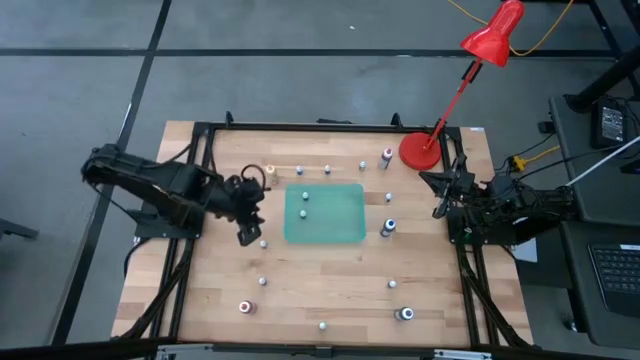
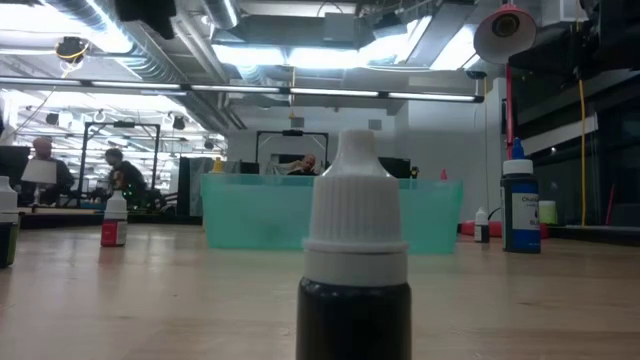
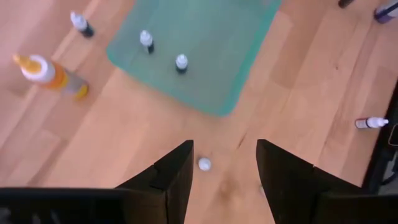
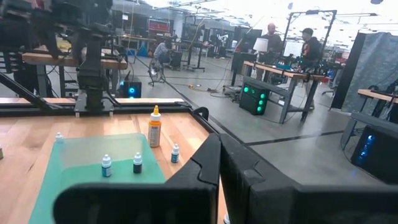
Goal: Pick & Place food coloring
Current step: Put the small red food coloring bottle into the green bin
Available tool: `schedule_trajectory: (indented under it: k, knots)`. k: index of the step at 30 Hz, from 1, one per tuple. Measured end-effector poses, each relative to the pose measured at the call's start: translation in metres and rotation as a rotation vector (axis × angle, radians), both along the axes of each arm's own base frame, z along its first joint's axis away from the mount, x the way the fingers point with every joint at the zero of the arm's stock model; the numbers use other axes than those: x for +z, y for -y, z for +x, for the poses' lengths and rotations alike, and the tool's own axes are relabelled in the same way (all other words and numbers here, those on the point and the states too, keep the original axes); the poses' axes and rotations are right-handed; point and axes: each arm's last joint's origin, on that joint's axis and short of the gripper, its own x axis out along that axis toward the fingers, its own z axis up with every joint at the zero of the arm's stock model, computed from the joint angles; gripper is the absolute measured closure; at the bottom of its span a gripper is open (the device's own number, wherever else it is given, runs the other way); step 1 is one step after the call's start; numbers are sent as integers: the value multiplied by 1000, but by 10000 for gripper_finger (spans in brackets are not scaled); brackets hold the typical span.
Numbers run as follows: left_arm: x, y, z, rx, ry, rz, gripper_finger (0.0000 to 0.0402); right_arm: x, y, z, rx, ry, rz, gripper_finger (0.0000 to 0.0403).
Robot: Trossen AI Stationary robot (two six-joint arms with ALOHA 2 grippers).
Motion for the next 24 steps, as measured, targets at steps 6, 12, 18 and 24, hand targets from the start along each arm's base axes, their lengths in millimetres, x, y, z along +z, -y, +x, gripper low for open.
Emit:
schedule_trajectory:
  k: [6,12,18,24]
  knots:
    - [-14,24,4,49,-56,82,233,0,0,0,1,1,2,391]
    - [-46,41,10,56,-170,170,231,0,0,0,2,9,21,391]
    - [-105,50,7,29,-169,86,200,-1,0,0,2,12,41,391]
    - [-150,45,1,15,-169,25,163,-3,0,0,1,-4,65,391]
